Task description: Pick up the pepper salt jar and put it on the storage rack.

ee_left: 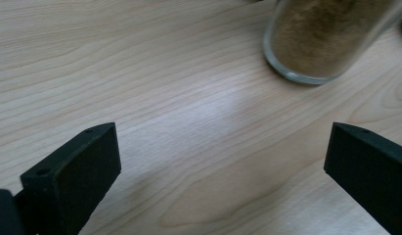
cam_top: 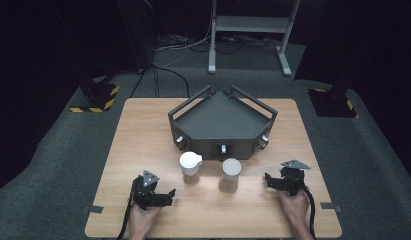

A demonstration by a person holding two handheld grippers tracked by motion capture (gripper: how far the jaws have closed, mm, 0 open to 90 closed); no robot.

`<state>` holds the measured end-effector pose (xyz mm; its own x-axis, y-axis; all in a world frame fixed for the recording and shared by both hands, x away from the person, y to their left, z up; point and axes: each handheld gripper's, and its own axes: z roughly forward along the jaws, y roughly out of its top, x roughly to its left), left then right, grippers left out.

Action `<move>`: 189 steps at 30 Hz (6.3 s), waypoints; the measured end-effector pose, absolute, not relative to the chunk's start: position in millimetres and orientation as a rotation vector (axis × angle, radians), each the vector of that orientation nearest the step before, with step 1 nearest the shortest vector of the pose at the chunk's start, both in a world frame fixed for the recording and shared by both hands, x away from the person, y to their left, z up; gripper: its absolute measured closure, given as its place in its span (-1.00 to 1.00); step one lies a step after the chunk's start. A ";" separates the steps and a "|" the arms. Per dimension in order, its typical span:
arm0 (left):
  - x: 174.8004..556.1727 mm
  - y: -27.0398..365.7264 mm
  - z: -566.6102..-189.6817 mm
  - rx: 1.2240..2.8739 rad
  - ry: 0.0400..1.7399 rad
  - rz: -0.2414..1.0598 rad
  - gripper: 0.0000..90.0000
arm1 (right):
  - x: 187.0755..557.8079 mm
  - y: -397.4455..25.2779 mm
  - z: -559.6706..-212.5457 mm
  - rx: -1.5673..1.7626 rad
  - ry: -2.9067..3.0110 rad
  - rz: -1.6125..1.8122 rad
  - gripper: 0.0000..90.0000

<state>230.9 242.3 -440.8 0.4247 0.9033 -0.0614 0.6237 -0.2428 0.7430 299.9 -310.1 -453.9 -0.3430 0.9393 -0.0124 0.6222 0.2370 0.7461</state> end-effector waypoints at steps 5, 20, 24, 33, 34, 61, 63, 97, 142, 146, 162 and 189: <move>230.8 236.9 -440.5 1.971 1.248 0.479 -0.99 | 299.9 -310.0 -453.9 1.427 2.052 0.908 -0.78; 242.0 211.4 -439.3 1.967 1.196 0.480 -0.99 | 299.9 -310.0 -453.9 1.427 2.052 0.908 -0.78; 244.5 206.3 -440.1 1.964 1.199 0.488 -0.99 | 299.9 -310.0 -453.9 1.427 2.052 0.908 -0.78; 249.6 196.7 -443.3 1.955 1.207 0.503 -0.99 | 299.9 -310.1 -453.9 1.427 2.052 0.909 -0.78; 249.6 196.7 -443.3 1.955 1.207 0.503 -0.99 | 299.9 -310.1 -453.9 1.427 2.052 0.908 -0.78; 262.9 171.6 -446.7 1.899 1.181 0.566 -0.72 | 299.9 -310.1 -453.9 1.427 2.052 0.908 -0.78; 262.8 171.1 -447.3 1.896 1.180 0.568 -0.71 | 299.9 -310.1 -453.9 1.427 2.052 0.909 -0.78; 266.8 163.8 -448.8 1.902 1.159 0.609 -0.33 | 299.9 -310.1 -453.9 1.427 2.052 0.909 -0.78; 268.3 171.9 -390.6 1.911 1.116 0.547 -0.32 | 299.8 -310.0 -453.9 1.427 2.052 0.908 -0.78; 268.9 173.5 -384.7 1.902 1.116 0.545 -0.32 | 299.8 -310.0 -453.9 1.427 2.052 0.909 -0.78; 276.4 184.5 -350.0 1.883 1.125 0.529 -0.32 | 299.7 -309.7 -453.9 1.428 2.050 0.907 -0.78; 303.5 189.4 -301.5 1.846 1.138 0.537 -0.32 | 299.7 -309.8 -453.9 1.428 2.051 0.908 -0.78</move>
